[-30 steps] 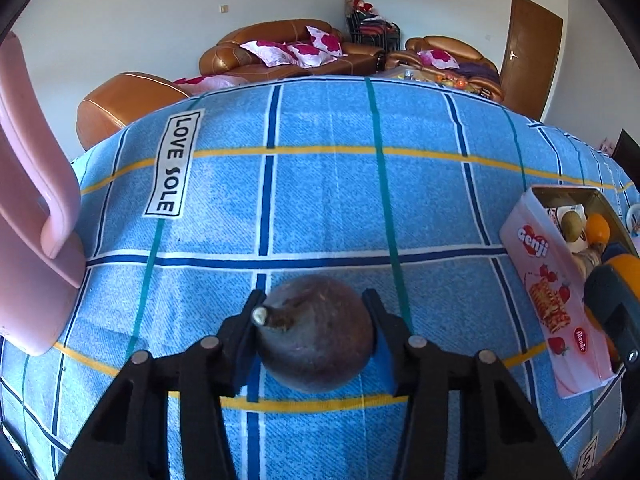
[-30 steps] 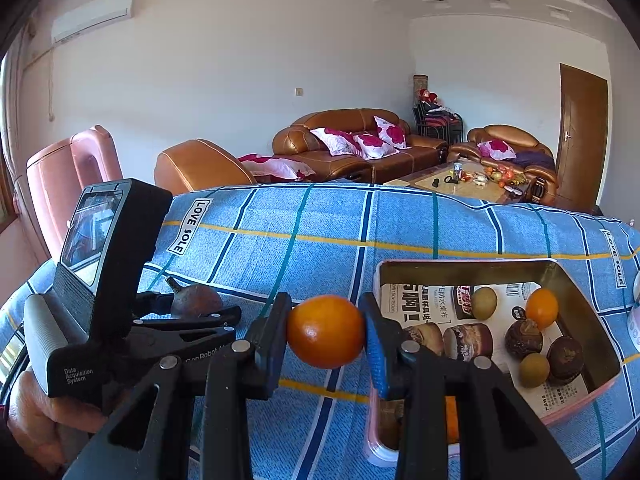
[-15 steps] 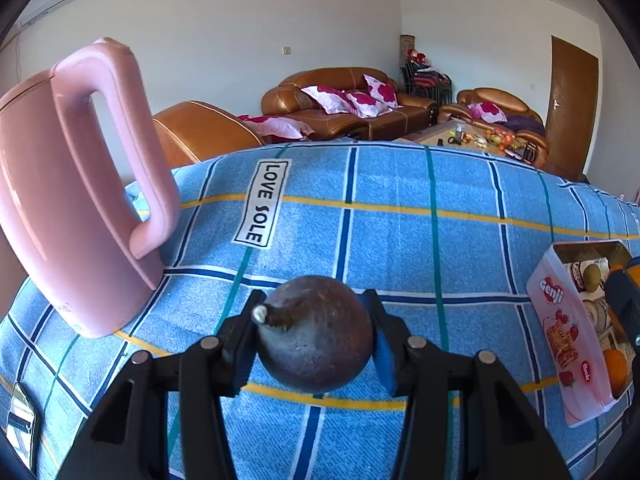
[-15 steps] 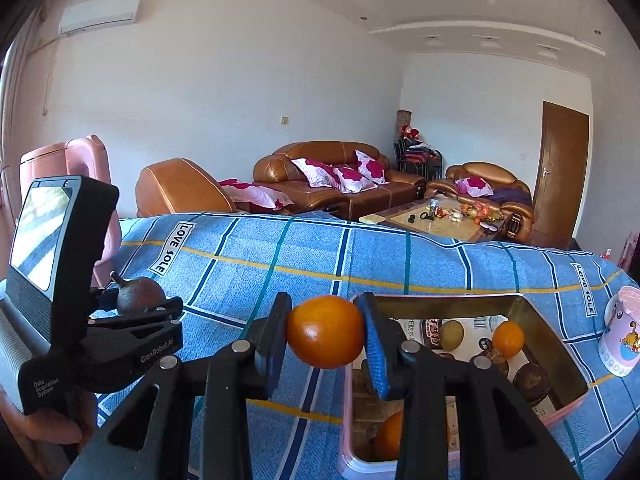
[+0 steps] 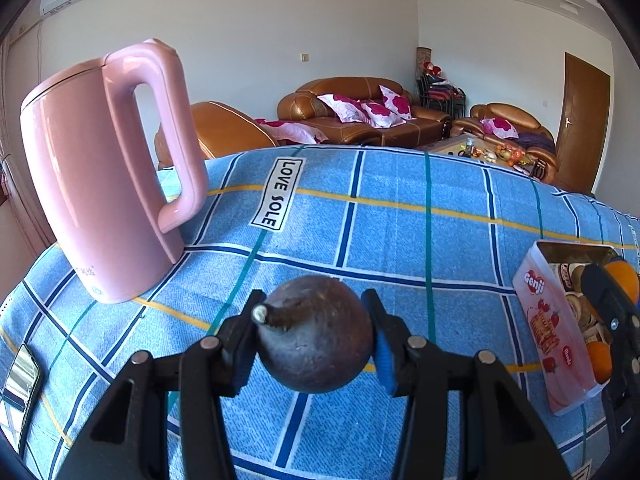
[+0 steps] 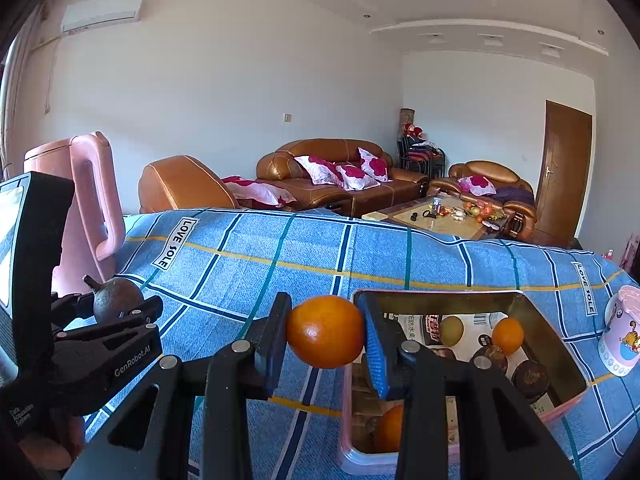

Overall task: Organize fruits
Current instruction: 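Carry the purple fruit and the orange in both tools over the pink tin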

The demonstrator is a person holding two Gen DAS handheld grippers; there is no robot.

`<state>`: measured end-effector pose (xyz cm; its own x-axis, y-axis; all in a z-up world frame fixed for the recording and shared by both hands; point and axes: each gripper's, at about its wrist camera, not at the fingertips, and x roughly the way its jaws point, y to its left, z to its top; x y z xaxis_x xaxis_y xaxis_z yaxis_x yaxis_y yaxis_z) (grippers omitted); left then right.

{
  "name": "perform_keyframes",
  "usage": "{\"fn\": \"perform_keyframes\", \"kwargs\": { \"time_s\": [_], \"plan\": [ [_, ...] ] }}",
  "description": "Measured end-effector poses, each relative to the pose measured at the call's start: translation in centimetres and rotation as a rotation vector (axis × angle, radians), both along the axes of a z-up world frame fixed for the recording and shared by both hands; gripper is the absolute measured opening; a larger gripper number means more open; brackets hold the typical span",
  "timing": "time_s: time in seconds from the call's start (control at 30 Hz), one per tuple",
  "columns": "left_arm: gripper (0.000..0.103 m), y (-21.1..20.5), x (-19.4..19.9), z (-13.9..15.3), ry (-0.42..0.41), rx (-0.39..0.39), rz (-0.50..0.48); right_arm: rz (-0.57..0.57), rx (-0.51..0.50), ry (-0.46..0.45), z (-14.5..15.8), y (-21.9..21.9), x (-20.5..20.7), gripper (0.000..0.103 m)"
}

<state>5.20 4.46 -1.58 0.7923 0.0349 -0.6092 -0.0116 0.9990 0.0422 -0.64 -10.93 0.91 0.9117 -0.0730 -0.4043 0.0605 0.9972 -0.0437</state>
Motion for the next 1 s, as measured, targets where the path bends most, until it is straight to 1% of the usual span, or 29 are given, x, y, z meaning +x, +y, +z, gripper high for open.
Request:
{"fn": "perform_keyframes", "kwargs": {
  "time_s": [0.4,1.0],
  "plan": [
    [0.050,-2.6,-1.8,0.3,-0.010,0.023,-0.026,0.001,-0.011,0.009,0.0,-1.5,-1.6,0.037],
    [0.050,-7.4,-3.7,0.3,-0.010,0.027,-0.095,-0.064,-0.038,0.003,0.4,-7.1,-3.2,0.037]
  ]
}}
